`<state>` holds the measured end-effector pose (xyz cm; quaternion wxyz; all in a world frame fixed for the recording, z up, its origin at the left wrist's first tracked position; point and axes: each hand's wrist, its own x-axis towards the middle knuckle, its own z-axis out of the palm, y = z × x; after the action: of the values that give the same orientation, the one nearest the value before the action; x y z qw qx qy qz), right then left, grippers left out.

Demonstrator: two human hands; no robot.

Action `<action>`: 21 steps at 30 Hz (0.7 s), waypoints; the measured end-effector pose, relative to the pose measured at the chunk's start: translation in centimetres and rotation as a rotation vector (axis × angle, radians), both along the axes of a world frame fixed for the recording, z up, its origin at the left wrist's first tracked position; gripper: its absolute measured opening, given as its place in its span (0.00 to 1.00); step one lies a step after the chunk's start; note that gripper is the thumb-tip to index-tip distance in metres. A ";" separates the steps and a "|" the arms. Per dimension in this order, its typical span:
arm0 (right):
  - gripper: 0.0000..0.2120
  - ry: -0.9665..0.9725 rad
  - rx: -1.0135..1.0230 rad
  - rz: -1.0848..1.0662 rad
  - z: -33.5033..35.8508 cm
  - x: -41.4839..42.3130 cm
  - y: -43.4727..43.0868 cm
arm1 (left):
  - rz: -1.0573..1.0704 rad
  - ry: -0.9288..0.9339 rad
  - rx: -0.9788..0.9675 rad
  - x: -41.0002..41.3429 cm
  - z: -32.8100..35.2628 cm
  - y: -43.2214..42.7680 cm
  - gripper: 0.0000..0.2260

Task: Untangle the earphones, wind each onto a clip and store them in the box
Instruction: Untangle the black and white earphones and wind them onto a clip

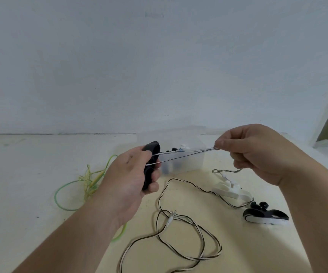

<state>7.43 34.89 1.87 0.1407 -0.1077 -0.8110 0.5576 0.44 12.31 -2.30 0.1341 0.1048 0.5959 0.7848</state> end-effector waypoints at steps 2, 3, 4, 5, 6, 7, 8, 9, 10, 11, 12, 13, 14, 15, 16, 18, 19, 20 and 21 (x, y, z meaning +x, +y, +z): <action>0.09 0.031 -0.018 -0.001 -0.1 -0.1 0.0 | -0.009 0.027 -0.030 0.0 -0.1 0.0 0.09; 0.10 0.046 -0.019 -0.004 -0.2 -0.2 0.0 | -0.010 0.034 -0.039 0.0 -0.1 0.0 0.09; 0.10 0.059 -0.019 -0.010 -0.2 -0.3 0.0 | -0.010 0.038 -0.039 0.0 0.0 0.0 0.08; 0.10 0.067 -0.018 -0.016 -0.3 -0.3 0.0 | -0.009 0.041 -0.033 0.0 0.0 0.0 0.07; 0.11 0.066 -0.004 -0.026 -0.4 -0.3 0.0 | -0.007 0.047 -0.028 0.0 0.0 0.0 0.06; 0.11 0.056 0.033 -0.038 -0.5 -0.3 0.0 | -0.004 0.061 -0.028 0.1 0.0 0.0 0.05; 0.12 0.032 0.096 -0.053 -0.5 -0.3 0.0 | -0.001 0.090 -0.037 0.1 -0.1 0.0 0.05; 0.12 -0.007 0.177 -0.058 -0.5 -0.2 0.0 | 0.004 0.141 -0.065 0.1 -0.3 -0.1 0.06; 0.12 -0.061 0.260 -0.045 -0.5 -0.1 0.0 | 0.005 0.210 -0.111 0.2 -0.4 -0.1 0.07; 0.11 -0.131 0.345 -0.011 -0.6 0.0 0.0 | 0.001 0.281 -0.159 0.3 -0.5 -0.1 0.08; 0.09 -0.201 0.432 0.028 -0.6 0.0 -0.2 | -0.006 0.339 -0.195 0.3 -0.6 -0.1 0.09; 0.05 -0.245 0.508 0.055 -0.8 0.0 -0.4 | -0.017 0.380 -0.220 0.4 -0.7 0.0 0.10; 0.02 -0.238 0.537 0.065 -0.8 -0.1 -0.7 | -0.030 0.412 -0.244 0.5 -0.7 0.0 0.10; 0.02 -0.186 0.512 0.079 -0.8 -0.2 -1.2 | -0.042 0.441 -0.266 0.5 -0.8 0.0 0.10; 0.04 -0.122 0.440 0.116 -0.7 -0.2 -1.9 | -0.056 0.471 -0.288 0.6 -0.7 0.0 0.09; 0.09 -0.069 0.267 0.300 -0.5 -0.1 -3.5 | -0.081 0.521 -0.314 0.9 -0.6 0.0 0.09; 0.11 -0.080 0.219 0.417 -0.6 -0.1 -4.4 | -0.086 0.532 -0.308 1.0 -0.5 0.0 0.08; 0.13 -0.095 0.197 0.520 -0.9 -0.1 -5.2 | -0.082 0.534 -0.296 1.1 -0.4 0.0 0.08; 0.14 -0.105 0.192 0.580 -1.4 -0.1 -5.7 | -0.074 0.528 -0.283 1.1 -0.4 0.0 0.08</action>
<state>7.30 29.17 0.51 -0.0569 0.1136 -0.8630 0.4889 1.57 12.31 -2.67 0.0164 0.3071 0.7093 0.6343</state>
